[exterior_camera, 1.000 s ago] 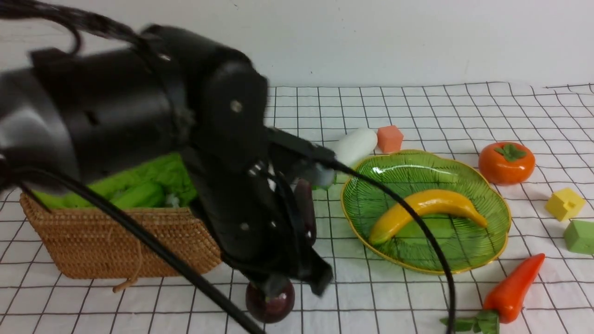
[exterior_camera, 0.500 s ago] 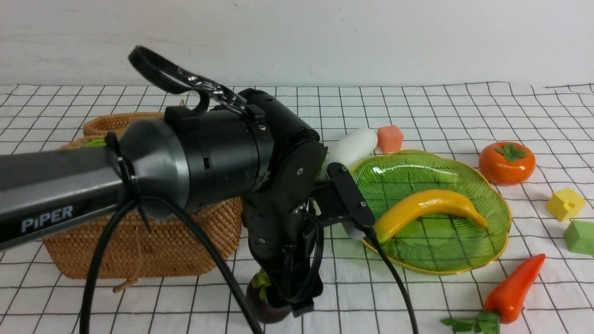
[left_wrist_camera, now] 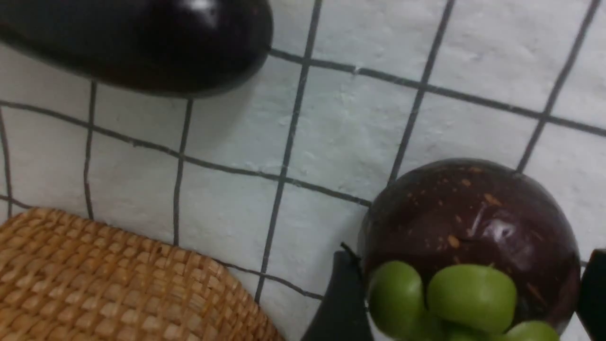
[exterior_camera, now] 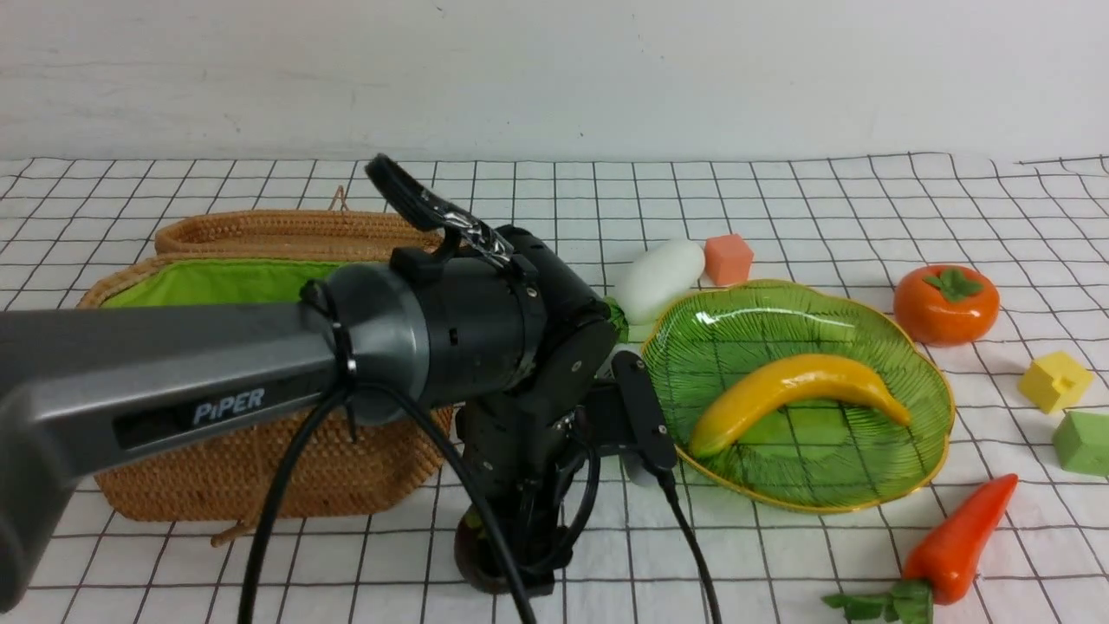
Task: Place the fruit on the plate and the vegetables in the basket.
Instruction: Grab a mangosteen with your left arm and put it on the plate on the right
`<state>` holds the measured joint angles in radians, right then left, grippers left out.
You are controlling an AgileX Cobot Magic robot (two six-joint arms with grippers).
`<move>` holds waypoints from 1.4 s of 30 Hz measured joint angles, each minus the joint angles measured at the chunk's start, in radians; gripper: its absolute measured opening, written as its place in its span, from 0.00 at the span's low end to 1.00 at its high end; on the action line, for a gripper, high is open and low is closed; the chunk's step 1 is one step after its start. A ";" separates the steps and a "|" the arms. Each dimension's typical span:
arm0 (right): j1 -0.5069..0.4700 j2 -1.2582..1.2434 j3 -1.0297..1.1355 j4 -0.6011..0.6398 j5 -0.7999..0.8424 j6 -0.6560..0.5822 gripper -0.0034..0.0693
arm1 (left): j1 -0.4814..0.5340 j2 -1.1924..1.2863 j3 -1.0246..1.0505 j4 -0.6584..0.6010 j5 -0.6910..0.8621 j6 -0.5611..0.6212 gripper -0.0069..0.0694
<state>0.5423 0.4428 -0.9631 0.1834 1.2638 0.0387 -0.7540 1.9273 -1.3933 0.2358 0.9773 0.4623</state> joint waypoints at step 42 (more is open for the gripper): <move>0.000 0.000 0.000 -0.235 -0.120 0.206 0.37 | 0.005 0.370 -0.612 -0.148 -0.434 -0.159 0.83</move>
<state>0.5423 0.4428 -0.9631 -0.0516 1.1434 0.2450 -0.7486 2.2969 -2.0048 0.0875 0.5432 0.3035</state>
